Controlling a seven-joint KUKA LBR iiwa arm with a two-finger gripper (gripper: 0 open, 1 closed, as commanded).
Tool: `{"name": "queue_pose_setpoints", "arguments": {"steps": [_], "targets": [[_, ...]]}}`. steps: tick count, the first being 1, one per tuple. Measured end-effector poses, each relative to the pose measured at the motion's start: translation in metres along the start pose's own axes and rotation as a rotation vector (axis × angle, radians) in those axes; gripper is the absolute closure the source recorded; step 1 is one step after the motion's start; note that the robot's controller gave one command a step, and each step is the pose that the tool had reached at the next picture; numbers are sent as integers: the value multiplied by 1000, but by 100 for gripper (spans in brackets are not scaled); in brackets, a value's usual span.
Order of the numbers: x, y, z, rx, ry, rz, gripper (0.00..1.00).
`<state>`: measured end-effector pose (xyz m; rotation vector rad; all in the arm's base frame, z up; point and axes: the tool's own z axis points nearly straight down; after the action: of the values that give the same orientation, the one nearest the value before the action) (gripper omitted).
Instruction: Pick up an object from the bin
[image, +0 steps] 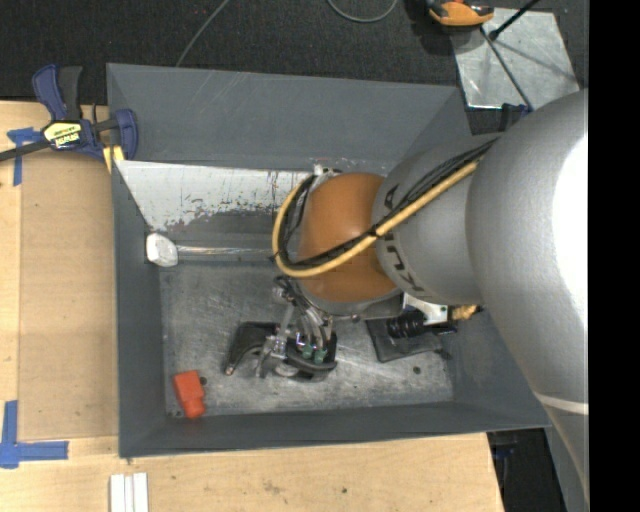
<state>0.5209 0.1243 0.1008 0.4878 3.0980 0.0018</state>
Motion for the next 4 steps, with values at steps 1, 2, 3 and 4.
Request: {"name": "queue_pose_setpoints", "arguments": {"steps": [1,2,3,4], "targets": [[15,9,1,3,7,242,0],[1,10,28,1,6,419,0],[0,11,27,0,4,417,0],[-4,10,24,-2,-5,418,100]]}}
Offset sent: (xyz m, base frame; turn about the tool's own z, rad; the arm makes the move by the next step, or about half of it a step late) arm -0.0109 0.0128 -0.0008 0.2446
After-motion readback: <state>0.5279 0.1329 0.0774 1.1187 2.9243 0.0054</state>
